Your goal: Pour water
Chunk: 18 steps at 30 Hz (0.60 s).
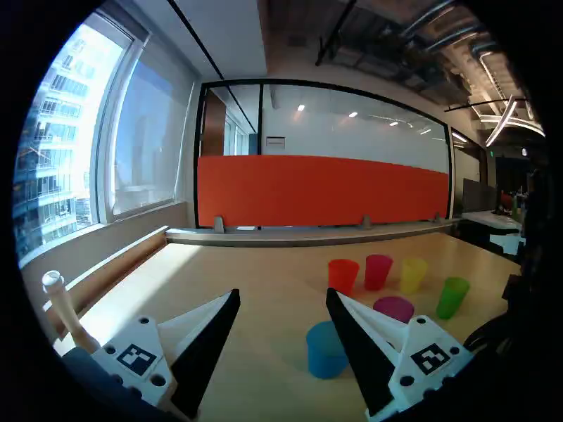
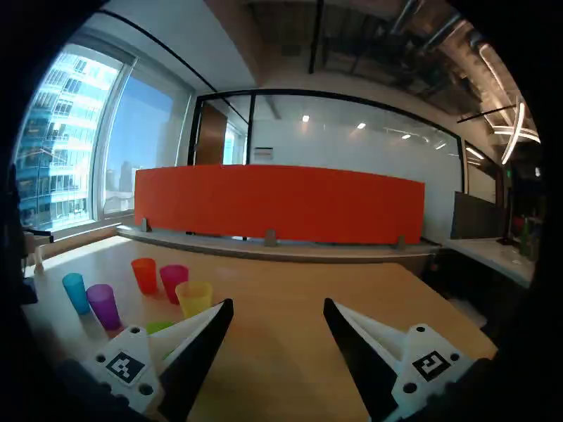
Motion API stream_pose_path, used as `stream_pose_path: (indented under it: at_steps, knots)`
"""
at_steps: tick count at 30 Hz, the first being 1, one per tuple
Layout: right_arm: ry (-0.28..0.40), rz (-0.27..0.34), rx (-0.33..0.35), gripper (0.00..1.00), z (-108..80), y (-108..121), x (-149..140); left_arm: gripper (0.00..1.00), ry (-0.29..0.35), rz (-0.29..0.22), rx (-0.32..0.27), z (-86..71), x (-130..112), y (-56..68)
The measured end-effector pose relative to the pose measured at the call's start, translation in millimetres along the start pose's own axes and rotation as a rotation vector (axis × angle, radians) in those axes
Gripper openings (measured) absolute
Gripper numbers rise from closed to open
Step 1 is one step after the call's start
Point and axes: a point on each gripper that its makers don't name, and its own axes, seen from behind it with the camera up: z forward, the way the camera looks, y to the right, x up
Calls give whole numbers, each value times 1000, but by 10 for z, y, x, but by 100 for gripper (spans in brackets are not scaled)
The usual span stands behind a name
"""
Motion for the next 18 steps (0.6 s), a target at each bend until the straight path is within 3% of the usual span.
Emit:
stream_pose_path:
  at_steps: [6, 18]
  knots:
    - [48, -2, -60, 99, -2, 99, 137, 91, 74, -41, 12, 29, 234, 58]
    - [95, 16, -149, 99, -2, 278, 333, 91, 149, -48, 22, 83, 515, 112]
